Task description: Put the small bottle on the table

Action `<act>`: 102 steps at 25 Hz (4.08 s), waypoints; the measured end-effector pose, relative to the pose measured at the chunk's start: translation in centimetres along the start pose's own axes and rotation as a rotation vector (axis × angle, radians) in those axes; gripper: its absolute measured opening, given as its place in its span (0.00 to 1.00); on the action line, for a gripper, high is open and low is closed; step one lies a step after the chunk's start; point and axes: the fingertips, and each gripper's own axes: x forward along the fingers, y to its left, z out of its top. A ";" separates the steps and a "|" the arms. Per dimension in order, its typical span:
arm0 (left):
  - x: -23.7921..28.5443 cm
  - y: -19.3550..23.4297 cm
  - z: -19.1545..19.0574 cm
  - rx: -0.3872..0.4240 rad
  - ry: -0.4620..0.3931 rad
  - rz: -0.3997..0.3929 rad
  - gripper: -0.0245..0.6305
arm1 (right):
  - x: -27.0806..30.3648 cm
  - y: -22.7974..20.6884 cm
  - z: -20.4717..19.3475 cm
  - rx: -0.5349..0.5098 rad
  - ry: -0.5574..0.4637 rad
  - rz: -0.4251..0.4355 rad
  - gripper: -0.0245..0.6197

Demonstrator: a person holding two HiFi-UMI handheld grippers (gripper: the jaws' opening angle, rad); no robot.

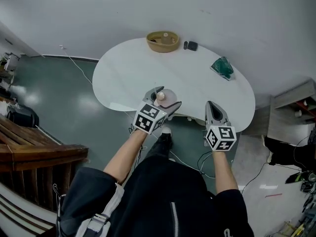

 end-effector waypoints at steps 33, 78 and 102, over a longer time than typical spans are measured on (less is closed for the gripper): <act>10.8 3.6 -10.7 0.018 0.184 -0.104 0.65 | 8.1 -3.8 -7.3 0.133 0.196 -0.100 0.04; 10.0 3.3 -19.5 0.029 0.275 0.031 0.58 | 6.3 -5.5 -7.6 0.088 0.227 -0.062 0.04; 0.5 10.6 -1.6 0.067 -0.056 0.221 0.05 | 8.3 -2.2 0.5 -0.073 -0.002 0.036 0.04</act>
